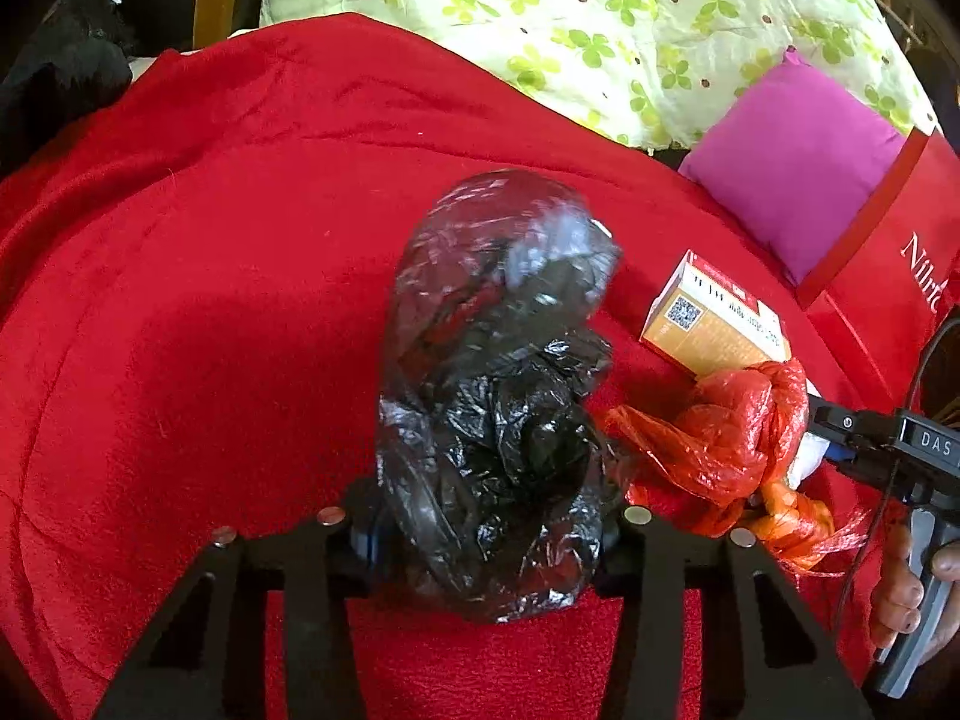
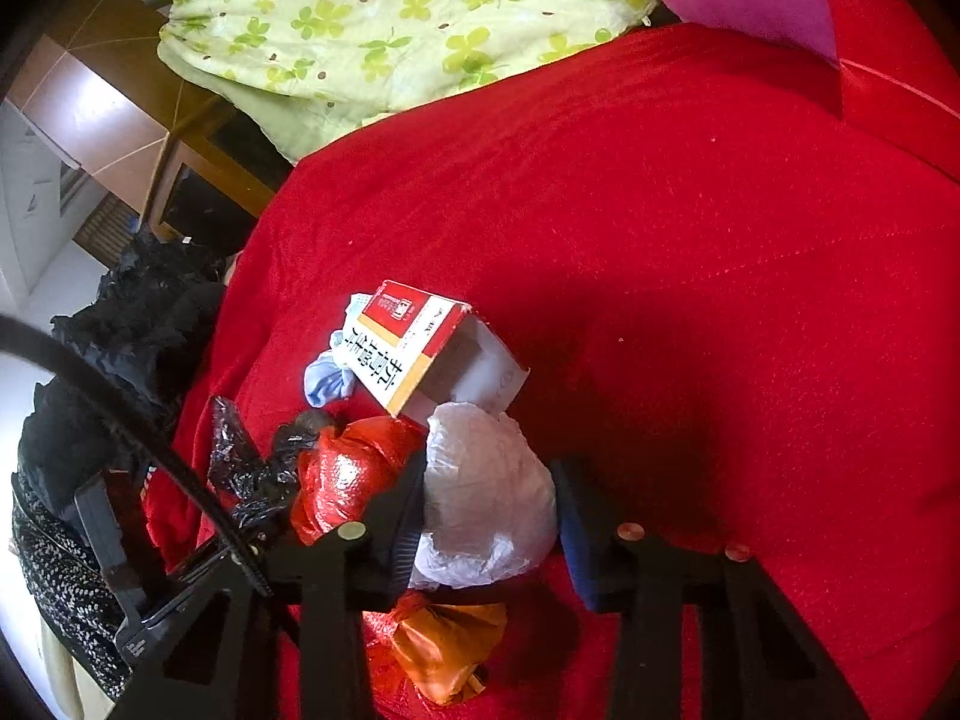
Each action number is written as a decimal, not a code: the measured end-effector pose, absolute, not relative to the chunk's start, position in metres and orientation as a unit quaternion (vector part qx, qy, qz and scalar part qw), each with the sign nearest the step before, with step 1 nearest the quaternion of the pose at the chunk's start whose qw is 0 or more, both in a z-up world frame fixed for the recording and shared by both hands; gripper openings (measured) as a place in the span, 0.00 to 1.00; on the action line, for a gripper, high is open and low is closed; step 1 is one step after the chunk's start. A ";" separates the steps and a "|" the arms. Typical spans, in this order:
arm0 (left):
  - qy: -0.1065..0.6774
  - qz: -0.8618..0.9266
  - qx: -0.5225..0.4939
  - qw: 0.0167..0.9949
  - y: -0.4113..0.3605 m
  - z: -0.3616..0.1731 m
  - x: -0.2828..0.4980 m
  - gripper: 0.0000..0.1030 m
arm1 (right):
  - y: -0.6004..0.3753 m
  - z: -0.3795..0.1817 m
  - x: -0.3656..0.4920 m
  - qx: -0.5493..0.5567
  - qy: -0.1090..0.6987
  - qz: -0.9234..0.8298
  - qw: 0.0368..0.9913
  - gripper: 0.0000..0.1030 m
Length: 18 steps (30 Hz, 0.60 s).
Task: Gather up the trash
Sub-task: 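Grasp the black plastic bag with left tool while right tool grasps the white bag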
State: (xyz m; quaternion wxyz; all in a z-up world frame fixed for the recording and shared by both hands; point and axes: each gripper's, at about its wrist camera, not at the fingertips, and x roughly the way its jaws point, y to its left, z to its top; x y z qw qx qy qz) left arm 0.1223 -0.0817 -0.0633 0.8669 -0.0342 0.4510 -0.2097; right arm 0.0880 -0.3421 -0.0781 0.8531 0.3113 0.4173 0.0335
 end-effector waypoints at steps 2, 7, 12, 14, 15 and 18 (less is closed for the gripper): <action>0.448 -0.207 -0.041 0.869 -0.077 -0.062 0.121 0.45 | -0.342 -0.074 0.085 0.309 0.411 0.034 0.857 0.42; 0.441 -0.201 -0.057 0.873 -0.068 -0.057 0.118 0.41 | -0.343 -0.061 0.077 0.298 0.393 0.029 0.869 0.42; 0.424 -0.193 -0.058 0.883 -0.059 -0.049 0.107 0.41 | -0.344 -0.051 0.068 0.289 0.381 0.027 0.878 0.42; 0.416 -0.192 -0.055 0.887 -0.059 -0.046 0.102 0.41 | -0.344 -0.046 0.064 0.283 0.374 0.028 0.883 0.42; 0.413 -0.192 -0.053 0.888 -0.059 -0.045 0.100 0.41 | -0.342 -0.043 0.063 0.278 0.372 0.028 0.885 0.42; 0.407 -0.195 -0.044 0.891 -0.060 -0.042 0.096 0.41 | -0.339 -0.034 0.058 0.261 0.363 0.031 0.894 0.42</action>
